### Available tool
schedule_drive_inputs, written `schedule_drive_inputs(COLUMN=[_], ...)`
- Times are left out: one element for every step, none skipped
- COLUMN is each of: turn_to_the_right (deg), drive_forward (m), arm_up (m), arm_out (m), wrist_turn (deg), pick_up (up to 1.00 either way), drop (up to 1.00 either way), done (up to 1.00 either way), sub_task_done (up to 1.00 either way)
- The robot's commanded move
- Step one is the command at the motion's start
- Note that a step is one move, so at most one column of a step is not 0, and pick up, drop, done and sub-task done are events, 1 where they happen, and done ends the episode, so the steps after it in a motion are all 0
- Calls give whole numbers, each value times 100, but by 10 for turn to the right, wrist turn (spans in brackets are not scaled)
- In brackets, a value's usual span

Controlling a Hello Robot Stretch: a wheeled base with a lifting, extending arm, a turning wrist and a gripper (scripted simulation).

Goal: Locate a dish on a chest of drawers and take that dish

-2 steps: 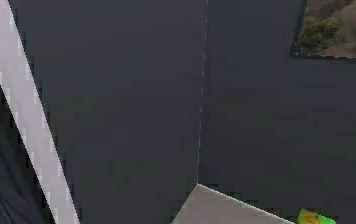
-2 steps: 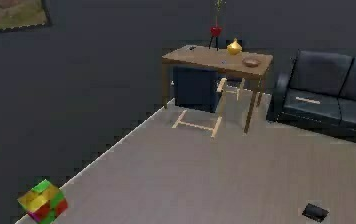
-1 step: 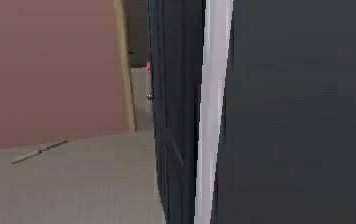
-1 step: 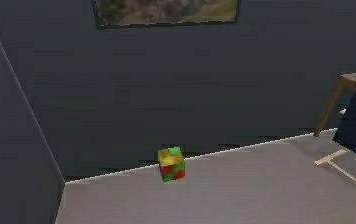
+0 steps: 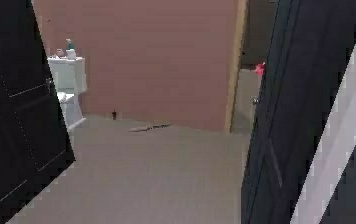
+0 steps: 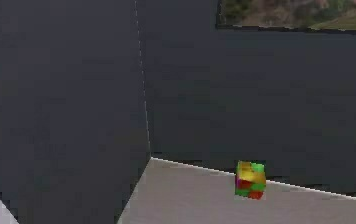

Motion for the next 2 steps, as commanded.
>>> schedule_drive_inputs(turn_to_the_right=[0,0], drive_forward=[100,25], arm_up=[0,0], arm_out=[0,0], wrist_turn=[0,0], pick_up=[0,0], drop=[0,0], done=[0,0], sub_task_done=[0,0])
